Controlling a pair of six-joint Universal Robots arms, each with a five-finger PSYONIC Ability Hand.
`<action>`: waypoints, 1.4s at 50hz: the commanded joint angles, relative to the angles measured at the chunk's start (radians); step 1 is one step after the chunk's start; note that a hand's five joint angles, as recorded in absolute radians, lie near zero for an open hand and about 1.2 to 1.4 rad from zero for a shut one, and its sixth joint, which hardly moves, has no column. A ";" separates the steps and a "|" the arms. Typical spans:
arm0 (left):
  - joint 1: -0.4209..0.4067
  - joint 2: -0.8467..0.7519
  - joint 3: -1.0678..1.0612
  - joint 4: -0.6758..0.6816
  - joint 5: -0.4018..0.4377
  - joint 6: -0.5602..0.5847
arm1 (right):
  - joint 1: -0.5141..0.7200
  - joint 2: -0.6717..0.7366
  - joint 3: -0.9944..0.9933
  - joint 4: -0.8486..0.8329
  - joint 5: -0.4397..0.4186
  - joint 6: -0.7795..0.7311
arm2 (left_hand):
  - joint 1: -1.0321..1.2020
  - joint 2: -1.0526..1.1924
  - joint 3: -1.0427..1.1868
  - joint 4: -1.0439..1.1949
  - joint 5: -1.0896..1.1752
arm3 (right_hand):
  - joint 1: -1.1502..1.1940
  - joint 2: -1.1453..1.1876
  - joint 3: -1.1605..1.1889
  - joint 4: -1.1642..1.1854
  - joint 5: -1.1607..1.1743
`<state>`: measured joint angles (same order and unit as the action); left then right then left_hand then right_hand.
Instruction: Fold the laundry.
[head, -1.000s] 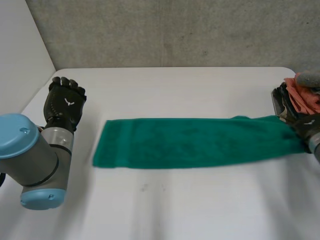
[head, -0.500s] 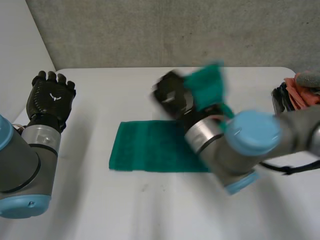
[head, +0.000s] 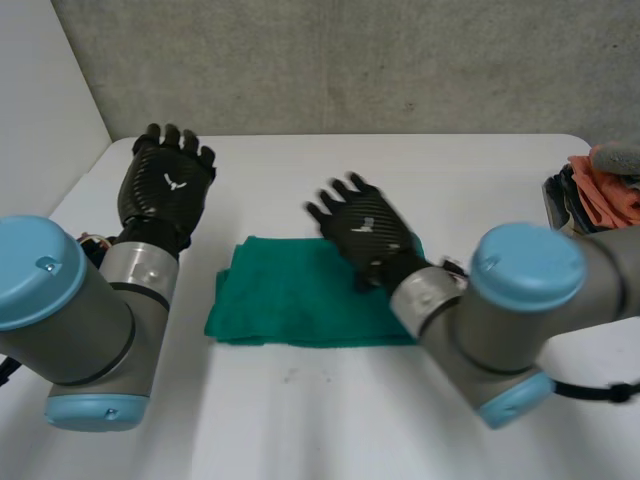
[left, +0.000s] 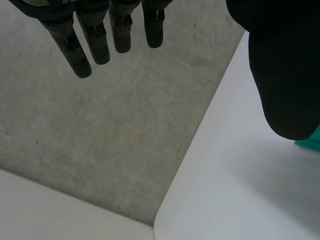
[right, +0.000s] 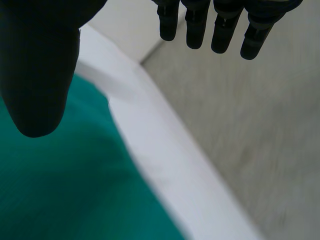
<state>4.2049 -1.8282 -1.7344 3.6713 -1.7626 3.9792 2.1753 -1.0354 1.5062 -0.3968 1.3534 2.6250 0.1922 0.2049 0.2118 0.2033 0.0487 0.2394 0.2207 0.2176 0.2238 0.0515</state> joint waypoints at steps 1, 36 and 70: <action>-0.051 -0.023 0.027 0.001 0.000 0.000 | -0.146 0.004 0.034 0.291 0.010 0.098 | -0.017 -0.030 -0.036 -0.028 -0.048 | -0.065 -0.046 -0.043 -0.049 -0.051; -0.006 0.021 -0.022 -0.092 -0.012 -0.097 | 0.167 0.091 -0.004 -0.099 0.122 -0.162 | -0.008 -0.021 -0.028 -0.019 -0.039 | -0.065 -0.046 -0.043 -0.049 -0.051; -0.051 0.026 -0.008 -0.097 -0.006 -0.121 | -0.333 0.086 0.089 0.139 -0.073 0.033 | -0.005 -0.018 -0.025 -0.016 -0.036 | 1.157 1.175 1.178 1.172 1.170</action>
<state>4.1577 -1.8034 -1.7441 3.5742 -1.7686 3.8580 1.8390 -0.9774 1.6054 -0.2068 1.2649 2.6525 0.1922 0.2049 0.2120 0.2033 0.0487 0.9350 0.9799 0.9700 0.9680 0.7833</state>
